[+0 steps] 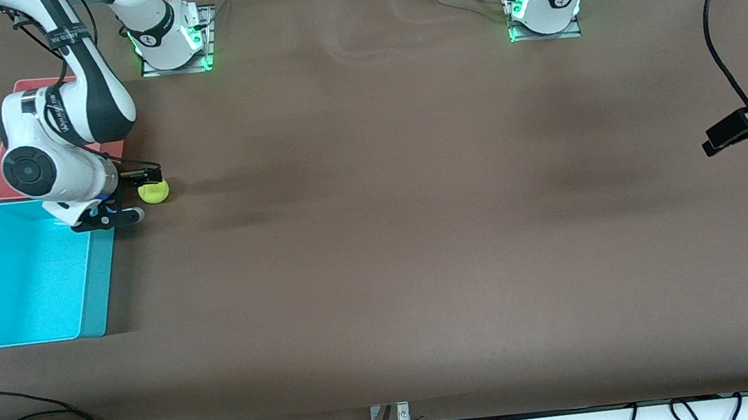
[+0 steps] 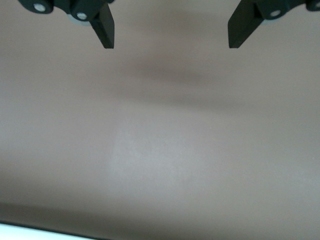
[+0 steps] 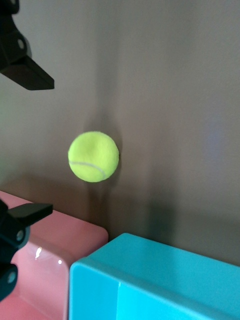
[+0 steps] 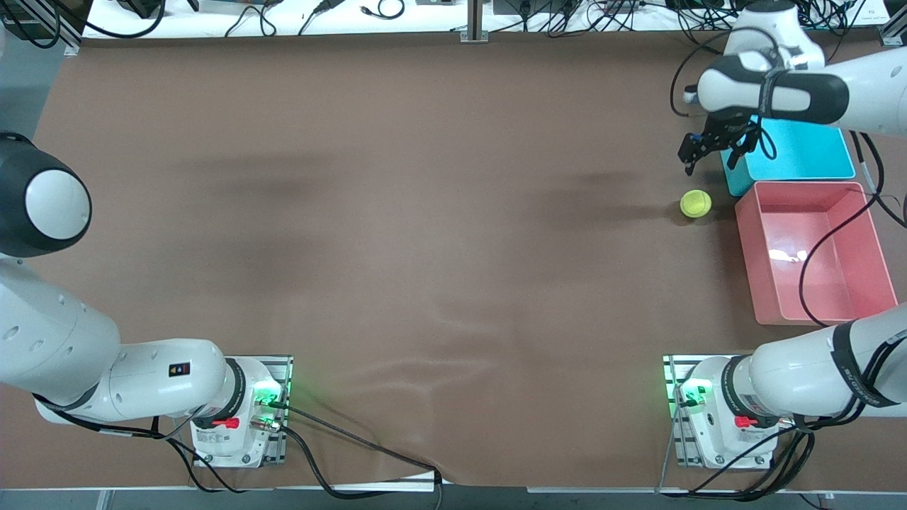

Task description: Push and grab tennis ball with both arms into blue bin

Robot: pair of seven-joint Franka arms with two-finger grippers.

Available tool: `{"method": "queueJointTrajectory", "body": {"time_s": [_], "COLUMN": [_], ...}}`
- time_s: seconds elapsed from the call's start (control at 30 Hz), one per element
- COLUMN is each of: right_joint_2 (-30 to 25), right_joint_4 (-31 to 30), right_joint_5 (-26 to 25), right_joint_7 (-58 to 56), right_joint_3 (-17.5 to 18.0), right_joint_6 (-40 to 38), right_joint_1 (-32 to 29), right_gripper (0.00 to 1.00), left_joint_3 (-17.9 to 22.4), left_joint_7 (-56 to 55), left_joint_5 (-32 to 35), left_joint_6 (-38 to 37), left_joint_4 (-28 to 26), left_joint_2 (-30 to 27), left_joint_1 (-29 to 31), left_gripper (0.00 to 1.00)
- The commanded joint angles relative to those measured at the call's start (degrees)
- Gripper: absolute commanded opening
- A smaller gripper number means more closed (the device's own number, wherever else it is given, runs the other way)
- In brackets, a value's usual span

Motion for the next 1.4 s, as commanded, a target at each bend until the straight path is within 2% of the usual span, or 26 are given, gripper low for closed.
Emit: {"method": "queueJointTrajectory", "body": {"time_s": [0.0, 0.13, 0.37, 0.47, 0.8, 0.93, 1.2, 1.37], "right_joint_2": [-1.6, -0.8, 2.2, 4.0, 8.0, 8.3, 8.3, 8.3], "right_joint_4": [-7.5, -9.4, -10.0, -10.1, -10.1, -10.1, -10.7, -10.7], "right_joint_5": [-2.1, -2.5, -4.2, -6.3, -6.3, -6.3, -6.3, -6.3], "right_joint_7": [-0.3, -0.3, -0.4, -0.3, -0.3, -0.3, -1.1, -1.1], "right_joint_3": [0.0, -0.2, -0.4, -2.2, -2.6, -2.6, -2.9, -3.1], "right_joint_6": [8.8, 12.3, 16.2, 18.9, 21.4, 21.1, 19.6, 19.6], "right_joint_1": [0.0, -0.1, -0.2, -0.3, -0.3, -0.3, -0.5, -0.5], "right_gripper": [1.00, 1.00, 1.00, 1.00, 1.00, 0.87, 0.75, 0.55], "left_joint_3": [10.2, 10.2, 10.1, 10.2, 10.4, 10.2, 10.1, 10.1], "left_joint_7": [2.3, 2.3, 2.3, 2.3, 1.5, 1.4, 1.5, 1.5], "left_joint_5": [-2.3, -2.2, -2.6, -2.5, -2.0, -1.9, -1.9, -1.9], "left_joint_6": [1.4, 2.0, 1.8, 1.8, 1.5, 1.2, 0.7, 0.8], "left_joint_4": [-9.9, -13.1, -12.1, -12.1, -11.7, -11.8, -11.8, -11.7], "left_joint_2": [-7.3, -8.9, -8.5, -8.5, -8.5, -8.6, -8.5, -8.4], "left_joint_1": [-10.6, -11.6, -11.0, -10.8, -10.7, -10.8, -10.9, -10.9], "left_gripper": [1.00, 1.00, 1.00, 1.00, 1.00, 1.00, 1.00, 1.00]}}
